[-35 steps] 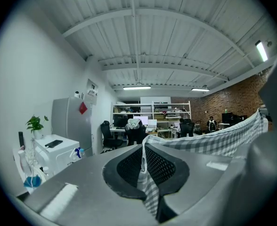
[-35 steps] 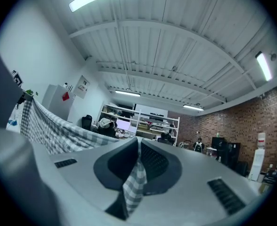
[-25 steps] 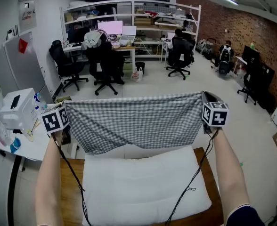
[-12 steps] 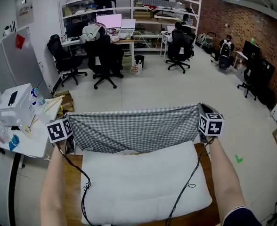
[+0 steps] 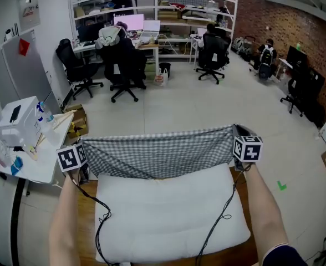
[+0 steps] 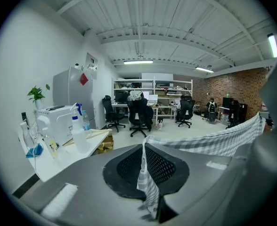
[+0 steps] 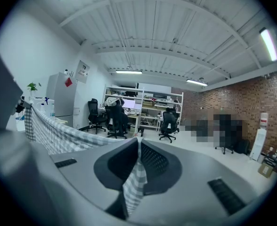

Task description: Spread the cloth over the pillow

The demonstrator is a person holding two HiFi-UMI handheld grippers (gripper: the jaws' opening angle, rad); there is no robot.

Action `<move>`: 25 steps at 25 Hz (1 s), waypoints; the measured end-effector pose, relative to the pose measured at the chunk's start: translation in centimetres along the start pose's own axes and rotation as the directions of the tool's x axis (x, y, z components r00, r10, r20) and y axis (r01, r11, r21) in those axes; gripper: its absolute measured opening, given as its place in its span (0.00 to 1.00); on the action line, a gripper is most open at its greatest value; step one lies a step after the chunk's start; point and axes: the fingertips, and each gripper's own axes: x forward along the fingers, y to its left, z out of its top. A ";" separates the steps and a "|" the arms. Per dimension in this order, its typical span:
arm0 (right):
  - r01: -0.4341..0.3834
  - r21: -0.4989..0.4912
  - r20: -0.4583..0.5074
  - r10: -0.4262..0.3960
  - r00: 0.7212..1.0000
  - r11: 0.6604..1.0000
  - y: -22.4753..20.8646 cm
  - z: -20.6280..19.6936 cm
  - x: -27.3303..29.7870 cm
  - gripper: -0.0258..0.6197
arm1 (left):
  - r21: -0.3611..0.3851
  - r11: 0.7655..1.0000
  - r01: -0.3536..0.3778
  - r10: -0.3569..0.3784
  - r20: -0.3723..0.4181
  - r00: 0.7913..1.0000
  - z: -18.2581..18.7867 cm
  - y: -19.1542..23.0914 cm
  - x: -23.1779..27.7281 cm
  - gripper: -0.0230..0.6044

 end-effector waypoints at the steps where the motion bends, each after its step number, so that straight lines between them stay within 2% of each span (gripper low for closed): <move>1: 0.000 0.000 -0.002 0.000 1.000 1.000 0.0 -0.2 0.0 0.09 | -0.001 1.000 -0.001 0.001 -0.004 1.000 -0.3 0.0 0.0 0.06; 7: -0.007 -0.003 -0.021 0.007 1.000 1.000 0.6 -1.4 -0.2 0.09 | -0.004 1.000 -0.003 0.003 -0.024 1.000 -1.7 0.6 0.0 0.06; 15: -0.006 -0.004 -0.013 0.006 1.000 1.000 0.6 -1.0 -1.4 0.09 | -0.005 1.000 0.005 -0.005 -0.015 1.000 -1.7 0.7 -0.9 0.06; 25: -0.034 0.004 0.013 0.034 0.999 0.999 1.3 -1.3 -5.9 0.09 | -0.028 1.000 0.004 -0.005 -0.018 1.000 -3.9 1.8 -5.1 0.06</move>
